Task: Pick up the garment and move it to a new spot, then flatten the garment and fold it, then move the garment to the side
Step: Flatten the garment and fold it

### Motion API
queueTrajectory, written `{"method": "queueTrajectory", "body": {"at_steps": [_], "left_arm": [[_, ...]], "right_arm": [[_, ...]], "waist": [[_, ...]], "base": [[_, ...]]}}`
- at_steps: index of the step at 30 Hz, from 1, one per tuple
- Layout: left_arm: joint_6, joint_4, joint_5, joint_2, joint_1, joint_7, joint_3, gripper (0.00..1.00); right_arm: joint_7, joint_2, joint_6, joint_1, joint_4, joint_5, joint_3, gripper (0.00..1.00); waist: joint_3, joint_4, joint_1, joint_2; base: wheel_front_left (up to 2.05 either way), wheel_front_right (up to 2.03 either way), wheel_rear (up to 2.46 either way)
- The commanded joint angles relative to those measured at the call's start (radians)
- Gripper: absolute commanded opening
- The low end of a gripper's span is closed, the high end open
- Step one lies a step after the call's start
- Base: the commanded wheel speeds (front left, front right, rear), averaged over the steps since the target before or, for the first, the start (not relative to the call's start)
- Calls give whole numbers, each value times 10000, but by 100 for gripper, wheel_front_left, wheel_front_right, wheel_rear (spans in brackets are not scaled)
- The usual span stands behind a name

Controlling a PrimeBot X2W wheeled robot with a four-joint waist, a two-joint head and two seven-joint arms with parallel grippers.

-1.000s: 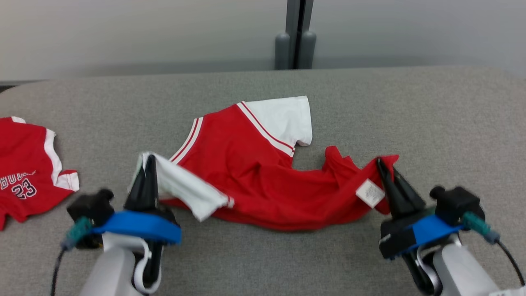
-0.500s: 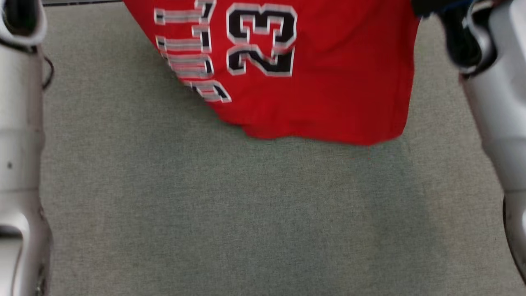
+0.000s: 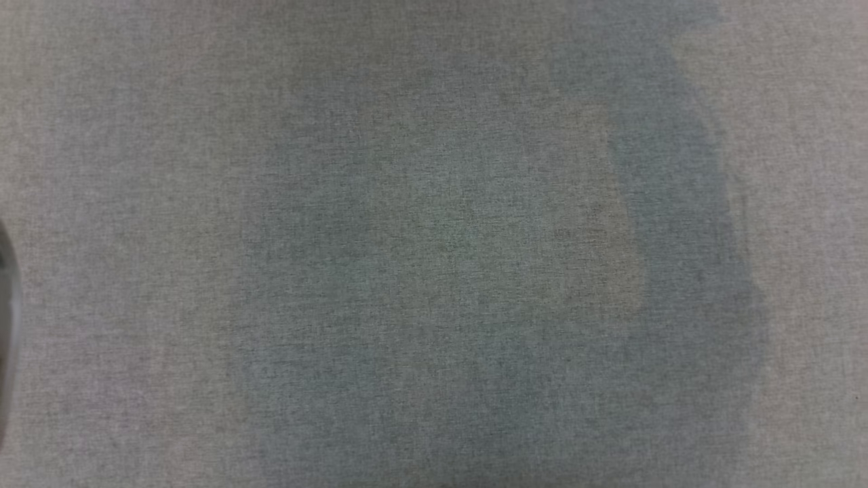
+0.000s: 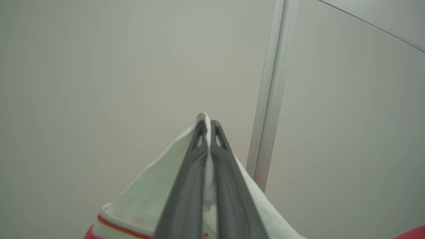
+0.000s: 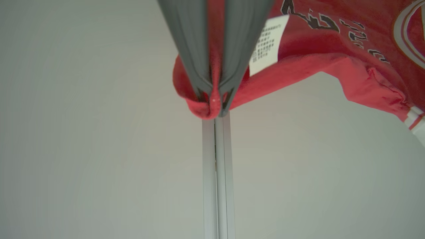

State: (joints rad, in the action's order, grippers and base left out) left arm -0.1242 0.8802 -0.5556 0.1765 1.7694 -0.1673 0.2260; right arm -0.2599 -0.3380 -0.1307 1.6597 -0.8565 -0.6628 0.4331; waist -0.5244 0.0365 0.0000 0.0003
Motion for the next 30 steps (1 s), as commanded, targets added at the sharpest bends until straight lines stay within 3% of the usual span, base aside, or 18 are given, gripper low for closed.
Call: {"method": "queueTrajectory", "body": {"at_steps": [1, 7, 10, 17, 25, 30], "left_arm": [[-80, 347, -115, -71, -225, -216, 203, 0], [-87, 235, -968, -184, -2207, -798, 872, 0], [-89, -280, -1182, 50, -3738, -952, 1083, 0], [-40, -2775, -861, 30, -7982, -985, -357, 0], [28, -4900, -360, -796, -11987, -990, -1636, 0], [38, -5659, -10, -1102, -14497, -983, -1793, 0]], "right_arm": [[-47, -70, -3, -170, -146, -177, 300, 0], [-59, -266, -2, -1998, 652, -374, 576, 0], [-59, -338, -3, -3346, 1417, -278, 357, 0], [-61, -483, -3, -6959, 3111, -376, -105, 0], [-60, -395, -3, -10462, 4505, -179, -624, 0], [-61, -190, -2, -12496, 4984, -88, -829, 0]], "waist": [[-26, -52, 0, -3], [49, -117, 0, -3], [173, -93, 0, -3], [667, -99, 0, -3], [1533, -214, 0, -3], [2243, -201, 0, -3]], "base": [[0, 0, 0], [0, 0, 0], [0, 0, 0], [0, 0, 0], [0, 0, 0], [0, 0, 0]]}}
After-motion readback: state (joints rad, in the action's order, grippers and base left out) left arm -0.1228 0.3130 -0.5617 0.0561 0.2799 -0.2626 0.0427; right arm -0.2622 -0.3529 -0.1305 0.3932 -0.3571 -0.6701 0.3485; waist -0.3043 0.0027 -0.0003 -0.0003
